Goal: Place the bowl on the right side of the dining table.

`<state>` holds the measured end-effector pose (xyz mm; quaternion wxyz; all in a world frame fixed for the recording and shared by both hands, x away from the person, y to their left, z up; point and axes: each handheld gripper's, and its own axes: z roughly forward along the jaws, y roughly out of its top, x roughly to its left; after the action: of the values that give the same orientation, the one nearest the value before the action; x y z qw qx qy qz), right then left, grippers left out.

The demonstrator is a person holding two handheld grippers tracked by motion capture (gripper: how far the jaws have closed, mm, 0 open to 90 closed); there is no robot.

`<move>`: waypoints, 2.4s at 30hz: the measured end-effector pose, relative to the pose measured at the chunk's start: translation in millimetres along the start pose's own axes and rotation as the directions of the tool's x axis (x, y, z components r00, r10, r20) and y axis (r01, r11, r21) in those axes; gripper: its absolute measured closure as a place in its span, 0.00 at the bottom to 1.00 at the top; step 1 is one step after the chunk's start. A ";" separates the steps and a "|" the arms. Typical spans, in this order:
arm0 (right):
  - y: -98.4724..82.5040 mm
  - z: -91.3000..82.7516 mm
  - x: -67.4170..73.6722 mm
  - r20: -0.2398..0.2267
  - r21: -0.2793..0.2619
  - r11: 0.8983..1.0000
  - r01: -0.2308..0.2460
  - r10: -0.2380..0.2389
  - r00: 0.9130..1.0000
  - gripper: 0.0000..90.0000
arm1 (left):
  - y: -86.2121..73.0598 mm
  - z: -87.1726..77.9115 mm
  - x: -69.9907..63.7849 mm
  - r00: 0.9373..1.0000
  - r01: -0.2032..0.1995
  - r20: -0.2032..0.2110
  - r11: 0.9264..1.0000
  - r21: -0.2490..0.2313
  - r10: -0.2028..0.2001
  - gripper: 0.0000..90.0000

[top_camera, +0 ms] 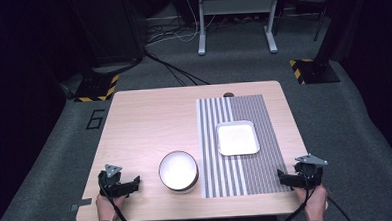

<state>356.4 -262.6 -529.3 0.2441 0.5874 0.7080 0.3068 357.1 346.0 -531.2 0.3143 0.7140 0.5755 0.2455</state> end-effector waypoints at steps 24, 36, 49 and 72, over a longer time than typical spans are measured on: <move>3.2 0.8 -0.3 0.019 0.018 1.000 -0.013 0.013 1.000 0.00 | 0.9 0.7 0.3 1.000 0.009 0.010 1.000 0.017 -0.010 0.00; 15.2 -14.3 12.7 -0.028 -0.026 1.000 0.001 -0.002 1.000 0.01 | 8.4 -14.2 -7.3 0.998 0.020 0.056 1.000 -0.018 -0.019 0.00; 31.8 -28.3 42.7 -0.113 -0.060 0.997 0.047 -0.053 0.992 0.02 | 15.4 -29.4 -16.5 0.995 0.011 0.096 0.999 -0.031 -0.008 0.00; 48.0 -36.7 72.3 -0.199 -0.093 0.992 0.087 -0.104 0.975 0.03 | 29.5 -40.7 -32.9 0.989 -0.019 0.146 0.999 -0.040 0.025 0.00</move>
<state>349.4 -191.2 -468.3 0.2095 0.5074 0.7433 0.3823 340.7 316.5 -481.4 0.3665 0.7303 0.5381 0.2070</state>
